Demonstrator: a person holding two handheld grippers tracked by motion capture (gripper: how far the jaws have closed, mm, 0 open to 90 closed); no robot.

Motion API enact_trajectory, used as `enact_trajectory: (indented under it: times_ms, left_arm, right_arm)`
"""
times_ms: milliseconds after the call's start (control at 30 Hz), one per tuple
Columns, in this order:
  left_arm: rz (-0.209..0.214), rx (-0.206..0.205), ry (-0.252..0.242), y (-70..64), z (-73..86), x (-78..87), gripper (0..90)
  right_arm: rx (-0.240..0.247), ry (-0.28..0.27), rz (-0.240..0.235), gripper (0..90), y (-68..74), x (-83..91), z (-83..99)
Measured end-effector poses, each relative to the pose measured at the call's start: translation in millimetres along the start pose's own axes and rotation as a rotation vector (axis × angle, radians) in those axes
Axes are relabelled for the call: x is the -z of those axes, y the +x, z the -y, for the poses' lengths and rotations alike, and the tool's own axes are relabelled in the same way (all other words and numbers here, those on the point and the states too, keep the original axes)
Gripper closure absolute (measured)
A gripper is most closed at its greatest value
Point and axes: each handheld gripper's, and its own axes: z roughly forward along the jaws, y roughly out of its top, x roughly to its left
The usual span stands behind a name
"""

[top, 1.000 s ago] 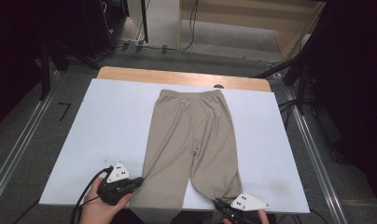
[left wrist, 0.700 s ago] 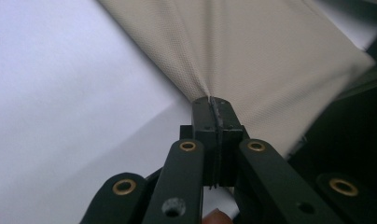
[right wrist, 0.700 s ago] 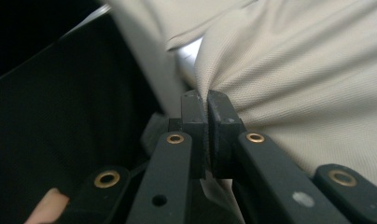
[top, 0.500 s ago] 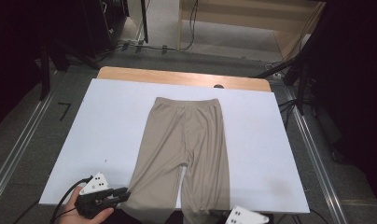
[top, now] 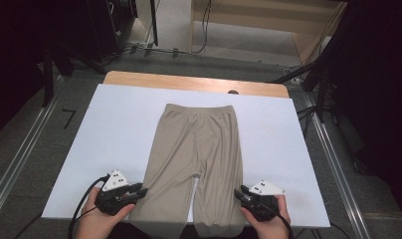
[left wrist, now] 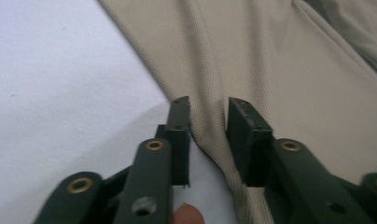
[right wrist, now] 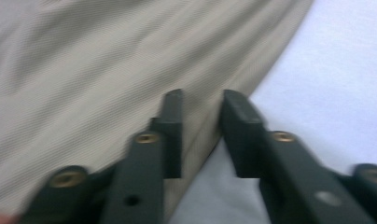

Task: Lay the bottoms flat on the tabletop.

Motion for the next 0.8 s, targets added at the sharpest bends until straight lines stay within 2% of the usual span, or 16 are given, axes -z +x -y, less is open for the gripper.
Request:
enact_trajectory:
  times_ms: [33, 67, 100, 133, 200, 233, 300, 367, 433, 467, 567, 633, 700, 800]
  left_arm:
    - [0.046, 0.011, 0.009, 0.3, -0.2, 0.1, 87.2]
    - [0.053, 0.006, 0.008, -0.4, 0.5, 0.7, 90.0]
    - [0.046, -0.006, 0.015, -0.4, 0.9, 2.1, 90.0]
    - [0.057, -0.005, 0.025, 1.2, 1.5, 4.8, 90.0]
    - [0.059, 0.008, 0.027, 7.1, 5.5, 11.4, 90.0]
    - [0.07, 0.017, 0.03, 10.8, 8.8, 14.6, 90.0]
    - [0.095, 0.035, 0.028, 15.9, 15.6, 20.8, 90.0]
    - [0.13, 0.026, 0.031, 17.4, 19.8, 24.6, 90.0]
    - [0.166, 0.022, 0.035, 19.0, 20.2, 25.3, 90.0]
    - [0.159, 0.018, 0.02, 19.6, 19.1, 25.3, 86.2]
    - [0.158, 0.026, -0.018, 23.9, 7.6, 21.6, 57.1]
    - [0.173, 0.026, -0.052, 28.4, -3.9, 18.2, 49.2]
    - [0.17, 0.022, -0.057, 34.3, -18.2, 12.7, 41.0]
    - [0.173, 0.036, -0.093, 48.2, -43.1, 0.7, 32.4]
  right_arm:
    - [-0.003, 0.008, -0.019, 87.0, -0.4, 0.7, -0.5]
    - [-0.018, 0.007, -0.03, 87.7, -2.2, 1.2, -0.4]
    - [-0.039, 0.008, -0.048, 87.9, -5.8, 2.5, 0.2]
    - [-0.057, 0.009, -0.056, 88.0, -9.1, 4.5, 1.4]
    - [-0.11, -0.011, -0.074, 88.0, -24.0, 16.5, 8.5]
    - [-0.122, -0.012, -0.063, 88.2, -29.6, 23.0, 12.6]
    - [-0.12, 0.0, -0.035, 88.1, -38.5, 33.5, 21.6]
    - [-0.13, 0.004, -0.042, 88.1, -45.1, 40.5, 29.5]
    - [-0.099, 0.013, -0.046, 87.5, -46.4, 43.9, 33.1]
    - [-0.092, 0.004, -0.056, 84.5, -46.7, 45.7, 32.9]
    - [-0.072, -0.043, -0.081, 56.2, -51.2, 47.5, 21.7]
    - [-0.067, -0.073, -0.08, 47.9, -56.1, 46.6, 9.7]
    - [-0.041, -0.099, -0.067, 42.1, -61.7, 41.4, -3.7]
    - [-0.04, -0.124, -0.056, 38.2, -74.9, 28.6, -25.8]
